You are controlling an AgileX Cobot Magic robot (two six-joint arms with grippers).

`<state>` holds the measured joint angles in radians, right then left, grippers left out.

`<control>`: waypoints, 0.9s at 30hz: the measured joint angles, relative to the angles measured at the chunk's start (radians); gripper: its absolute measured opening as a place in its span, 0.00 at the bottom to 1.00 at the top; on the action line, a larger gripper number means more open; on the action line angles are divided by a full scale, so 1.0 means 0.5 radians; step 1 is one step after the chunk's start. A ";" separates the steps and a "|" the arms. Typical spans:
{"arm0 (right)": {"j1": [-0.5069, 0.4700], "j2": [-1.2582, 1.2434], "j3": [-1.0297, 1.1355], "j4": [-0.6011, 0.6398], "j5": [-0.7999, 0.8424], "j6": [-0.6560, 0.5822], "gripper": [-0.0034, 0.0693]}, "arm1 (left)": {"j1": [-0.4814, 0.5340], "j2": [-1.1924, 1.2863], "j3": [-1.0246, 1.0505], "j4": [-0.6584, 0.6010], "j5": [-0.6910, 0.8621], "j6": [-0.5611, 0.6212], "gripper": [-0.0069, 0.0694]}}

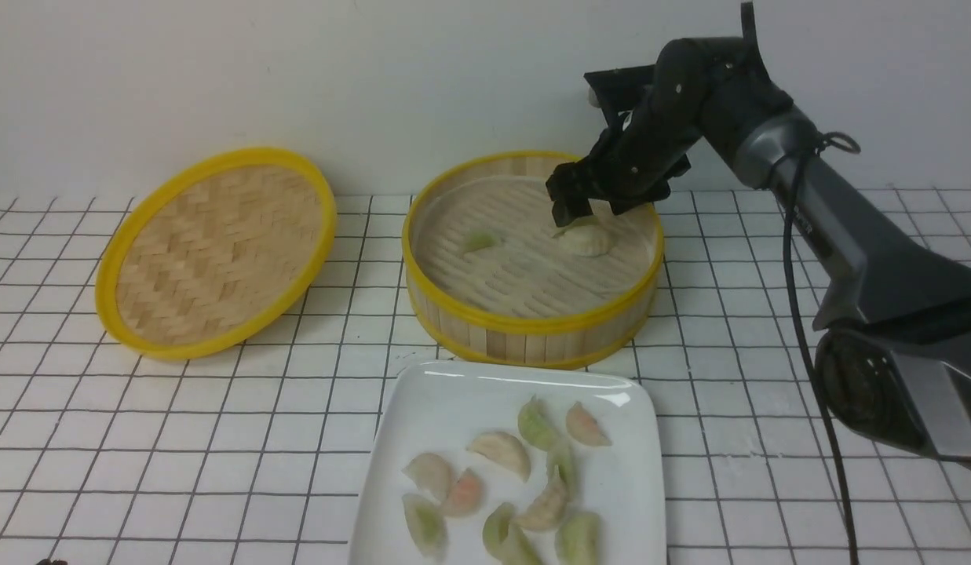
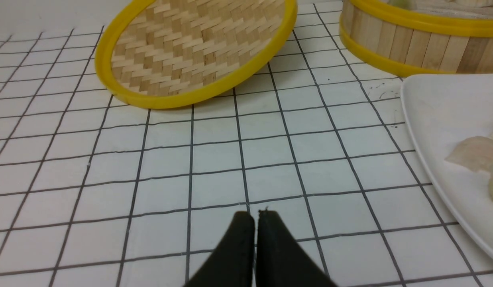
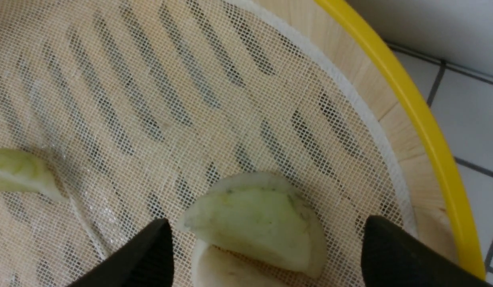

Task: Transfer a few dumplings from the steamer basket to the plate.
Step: Use the right arm to grab a dumpling from inside the steamer

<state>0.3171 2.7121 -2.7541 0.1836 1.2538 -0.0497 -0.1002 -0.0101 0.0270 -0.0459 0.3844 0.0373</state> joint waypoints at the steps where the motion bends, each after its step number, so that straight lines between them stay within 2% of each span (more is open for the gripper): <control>1: 0.005 0.004 0.000 -0.002 0.000 0.000 0.84 | 0.000 0.000 0.000 0.000 0.000 0.000 0.08; 8: 0.023 0.006 0.000 -0.084 0.000 0.000 0.84 | 0.000 0.000 0.000 0.000 0.000 0.000 0.08; 14: 0.028 0.063 -0.002 -0.058 -0.004 -0.035 0.83 | 0.000 0.000 0.000 0.000 0.000 0.000 0.08; 19: 0.035 0.081 -0.020 -0.072 -0.006 -0.050 0.73 | 0.000 0.000 0.000 0.000 0.000 0.000 0.08; 21: 0.035 0.081 -0.020 -0.079 -0.015 -0.050 0.63 | 0.000 0.000 0.000 0.000 0.000 0.000 0.08; 27: 0.035 0.081 -0.027 -0.079 -0.017 -0.051 0.63 | 0.000 0.000 0.000 0.000 0.000 0.000 0.08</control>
<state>0.3347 2.7525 -2.7675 0.1440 1.2453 -0.0751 -0.1002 -0.0101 0.0270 -0.0459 0.3844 0.0373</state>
